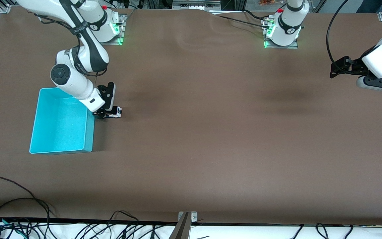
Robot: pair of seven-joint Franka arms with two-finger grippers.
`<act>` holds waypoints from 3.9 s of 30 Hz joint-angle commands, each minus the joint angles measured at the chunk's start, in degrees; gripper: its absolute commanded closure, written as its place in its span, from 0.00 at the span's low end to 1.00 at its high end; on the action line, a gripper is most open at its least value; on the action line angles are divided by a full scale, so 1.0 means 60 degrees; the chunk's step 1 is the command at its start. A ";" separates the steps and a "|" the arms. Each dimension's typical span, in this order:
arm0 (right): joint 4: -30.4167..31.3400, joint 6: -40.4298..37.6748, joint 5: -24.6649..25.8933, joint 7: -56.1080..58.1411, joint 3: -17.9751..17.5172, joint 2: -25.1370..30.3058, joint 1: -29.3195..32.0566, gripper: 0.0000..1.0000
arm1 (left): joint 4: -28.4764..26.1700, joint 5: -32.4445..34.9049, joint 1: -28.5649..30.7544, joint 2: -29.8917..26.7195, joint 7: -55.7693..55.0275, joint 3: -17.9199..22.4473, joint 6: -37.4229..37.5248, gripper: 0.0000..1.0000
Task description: Wind and store white jeep toy
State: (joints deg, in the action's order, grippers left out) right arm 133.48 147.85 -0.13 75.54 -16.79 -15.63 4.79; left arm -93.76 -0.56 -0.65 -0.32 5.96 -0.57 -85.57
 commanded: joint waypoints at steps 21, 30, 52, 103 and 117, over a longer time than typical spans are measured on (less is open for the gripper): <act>-0.0054 0.0729 0.0549 0.0256 0.0088 -0.0339 -0.0007 0.83 | 0.0744 0.0195 0.0182 0.0698 -0.0202 -0.0037 -0.1178 0.00; -0.0464 0.0378 0.0534 0.0242 -0.0132 0.0100 -0.0007 0.84 | 0.0890 0.0195 0.0123 0.0903 -0.0290 -0.0051 -0.1397 0.00; -0.4112 -0.5305 0.0256 0.1559 0.1229 0.0407 0.0066 0.84 | 0.1286 0.0166 0.0153 0.0976 -0.0290 -0.0051 -0.1398 0.00; -0.1211 -0.1819 -0.0564 0.5413 0.3061 -0.0486 0.0637 0.00 | 0.1286 0.0122 0.0153 0.0976 -0.0304 -0.0051 -0.1397 0.00; -0.3348 -0.4380 -0.1253 0.4434 0.2842 -0.0207 0.0593 0.00 | 0.1286 0.0093 0.0167 0.0976 -0.0290 -0.0051 -0.1427 0.00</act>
State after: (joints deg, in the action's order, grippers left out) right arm 120.64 130.60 -4.57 105.97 0.99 -17.53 8.21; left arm -88.13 -0.33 0.07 4.44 4.87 -0.66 -94.65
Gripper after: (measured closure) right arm 0.000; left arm 0.000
